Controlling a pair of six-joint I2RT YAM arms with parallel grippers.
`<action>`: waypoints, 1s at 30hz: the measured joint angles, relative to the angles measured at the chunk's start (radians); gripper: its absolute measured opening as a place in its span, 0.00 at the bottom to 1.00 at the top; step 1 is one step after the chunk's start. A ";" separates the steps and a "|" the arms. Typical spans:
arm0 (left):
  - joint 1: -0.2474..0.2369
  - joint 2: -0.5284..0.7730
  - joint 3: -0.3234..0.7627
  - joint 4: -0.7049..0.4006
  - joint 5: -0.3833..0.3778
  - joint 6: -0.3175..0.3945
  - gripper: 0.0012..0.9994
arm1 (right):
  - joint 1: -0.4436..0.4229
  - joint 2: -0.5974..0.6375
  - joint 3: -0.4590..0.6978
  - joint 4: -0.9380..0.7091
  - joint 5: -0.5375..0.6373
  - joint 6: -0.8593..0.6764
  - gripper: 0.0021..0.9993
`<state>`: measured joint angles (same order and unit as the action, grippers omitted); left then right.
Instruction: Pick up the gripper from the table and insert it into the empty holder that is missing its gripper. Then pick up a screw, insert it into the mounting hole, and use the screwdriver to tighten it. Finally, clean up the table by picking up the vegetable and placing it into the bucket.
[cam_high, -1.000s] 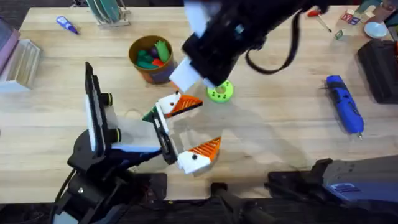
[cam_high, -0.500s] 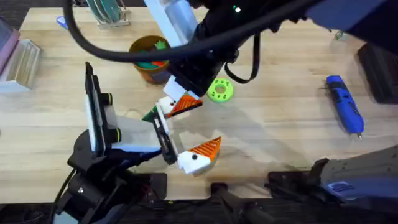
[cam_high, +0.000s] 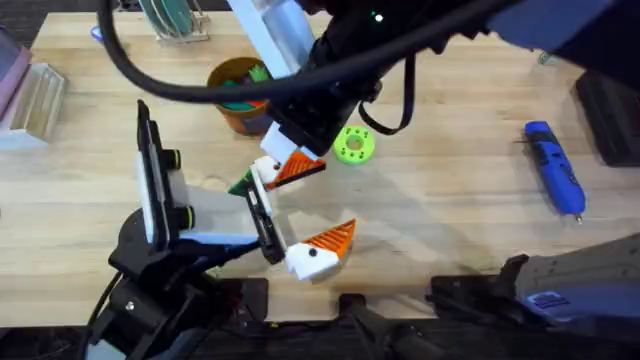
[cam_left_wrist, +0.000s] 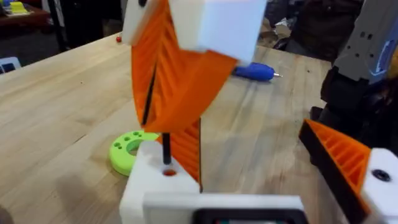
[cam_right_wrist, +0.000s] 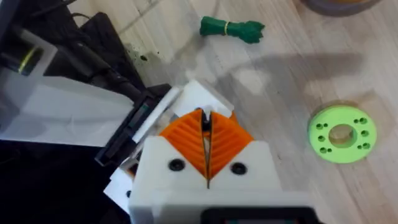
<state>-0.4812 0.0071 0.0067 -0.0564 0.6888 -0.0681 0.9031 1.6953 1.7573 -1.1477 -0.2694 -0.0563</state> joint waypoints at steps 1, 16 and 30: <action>0.000 0.000 0.000 0.000 0.000 0.000 0.99 | 0.000 0.000 0.000 0.000 -0.001 0.000 0.00; 0.000 0.000 0.000 0.000 0.000 0.001 0.99 | 0.004 0.000 0.000 0.000 -0.021 0.000 0.00; 0.000 0.000 0.000 0.000 0.000 0.001 0.99 | 0.009 0.015 0.000 -0.001 -0.018 0.000 0.00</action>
<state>-0.4812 0.0074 0.0067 -0.0563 0.6888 -0.0673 0.9119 1.7108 1.7573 -1.1484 -0.2875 -0.0563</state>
